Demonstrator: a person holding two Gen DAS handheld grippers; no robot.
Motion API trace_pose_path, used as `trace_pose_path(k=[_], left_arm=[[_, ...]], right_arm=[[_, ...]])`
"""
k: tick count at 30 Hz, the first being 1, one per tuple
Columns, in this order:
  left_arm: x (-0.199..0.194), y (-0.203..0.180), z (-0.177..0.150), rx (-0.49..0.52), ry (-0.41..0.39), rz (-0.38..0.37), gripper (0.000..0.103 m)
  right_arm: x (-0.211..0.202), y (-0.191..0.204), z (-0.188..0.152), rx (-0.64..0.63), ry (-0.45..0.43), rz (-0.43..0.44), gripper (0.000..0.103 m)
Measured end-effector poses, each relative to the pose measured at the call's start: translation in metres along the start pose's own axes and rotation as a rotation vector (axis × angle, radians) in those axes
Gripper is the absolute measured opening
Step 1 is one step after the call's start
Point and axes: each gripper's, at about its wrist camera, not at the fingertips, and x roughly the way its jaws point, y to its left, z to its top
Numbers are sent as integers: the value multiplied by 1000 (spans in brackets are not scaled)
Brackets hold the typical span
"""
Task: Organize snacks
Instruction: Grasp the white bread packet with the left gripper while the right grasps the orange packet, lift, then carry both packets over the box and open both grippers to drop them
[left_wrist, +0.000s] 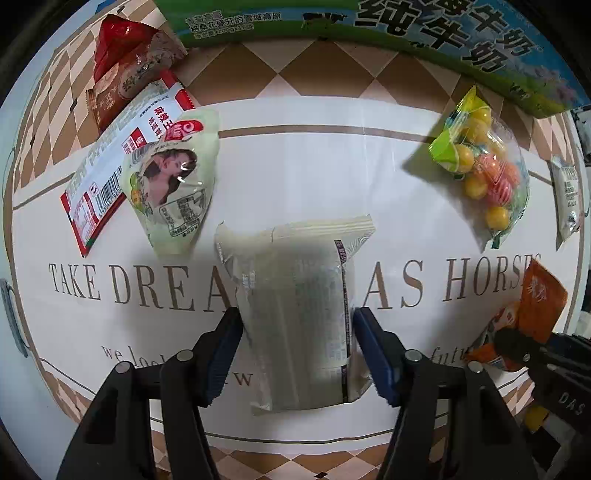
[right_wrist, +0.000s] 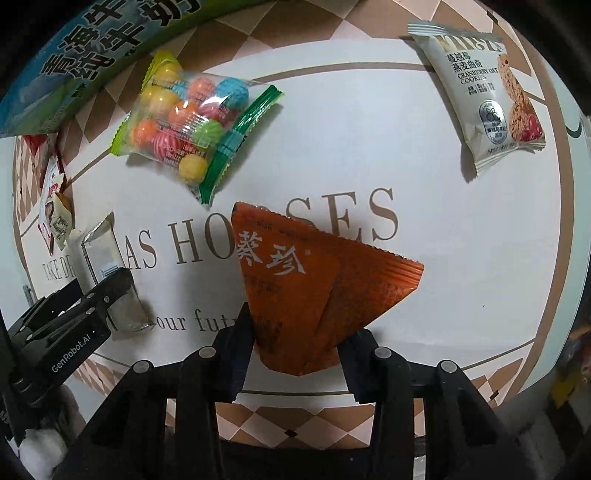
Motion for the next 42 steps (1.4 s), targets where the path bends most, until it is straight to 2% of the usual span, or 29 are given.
trace_pose_path(k=[4, 9, 13, 19, 25, 29, 34, 37, 42], left_arm=[[-6, 2, 2, 1, -31, 7, 54], [-53, 2, -11, 8, -99, -22, 53], [-99, -5, -6, 20, -169, -67, 51], [-179, -20, 25, 52, -297, -142, 51], [-237, -45, 83, 96, -376, -177, 51], [-248, -60, 141, 111, -385, -158, 51], [-233, -70, 213, 122, -337, -120, 51], [-216, -72, 251, 114, -277, -112, 51], [-191, -71, 298, 104, -208, -90, 51]], right_arm=[[2, 9, -3, -8, -34, 3, 41], [-17, 11, -9, -9, -73, 59, 40], [-58, 12, -4, -35, -122, 124, 40], [-137, 16, 15, -77, -237, 210, 40], [-199, 15, 53, -101, -335, 246, 40], [-226, 23, 99, -101, -386, 215, 40], [-240, 33, 172, -112, -400, 155, 40], [-235, 39, 211, -117, -384, 125, 40], [-220, 41, 262, -127, -344, 79, 40]])
